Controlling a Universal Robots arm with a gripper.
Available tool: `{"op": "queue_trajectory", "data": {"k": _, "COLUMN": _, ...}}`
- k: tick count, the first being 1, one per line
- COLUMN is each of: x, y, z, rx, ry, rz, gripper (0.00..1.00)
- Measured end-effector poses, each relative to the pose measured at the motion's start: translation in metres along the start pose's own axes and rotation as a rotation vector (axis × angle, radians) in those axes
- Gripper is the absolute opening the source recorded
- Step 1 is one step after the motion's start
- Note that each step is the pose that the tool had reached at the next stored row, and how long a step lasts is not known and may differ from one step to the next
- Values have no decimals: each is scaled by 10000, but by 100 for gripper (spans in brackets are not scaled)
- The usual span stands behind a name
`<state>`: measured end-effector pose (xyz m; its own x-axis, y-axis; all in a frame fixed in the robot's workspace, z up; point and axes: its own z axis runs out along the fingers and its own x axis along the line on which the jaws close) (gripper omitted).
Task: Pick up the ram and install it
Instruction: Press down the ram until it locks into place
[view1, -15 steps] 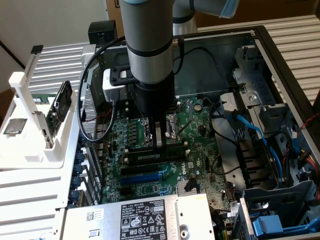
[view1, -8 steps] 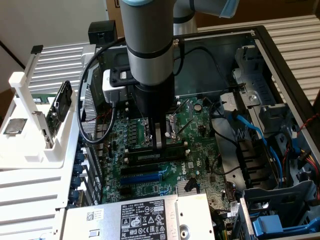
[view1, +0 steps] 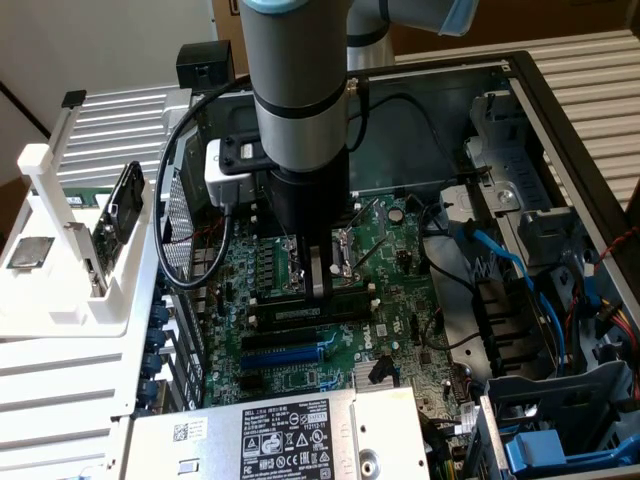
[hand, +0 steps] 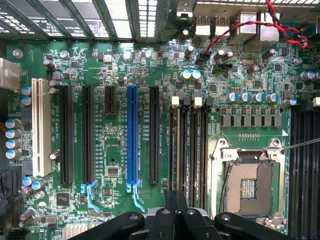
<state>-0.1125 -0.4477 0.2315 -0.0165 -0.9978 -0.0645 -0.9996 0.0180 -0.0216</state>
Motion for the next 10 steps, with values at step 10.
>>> {"op": "queue_trajectory", "data": {"k": 10, "x": -30, "y": 0, "z": -2, "rx": 0, "ry": 51, "rz": -2, "gripper": 10}}
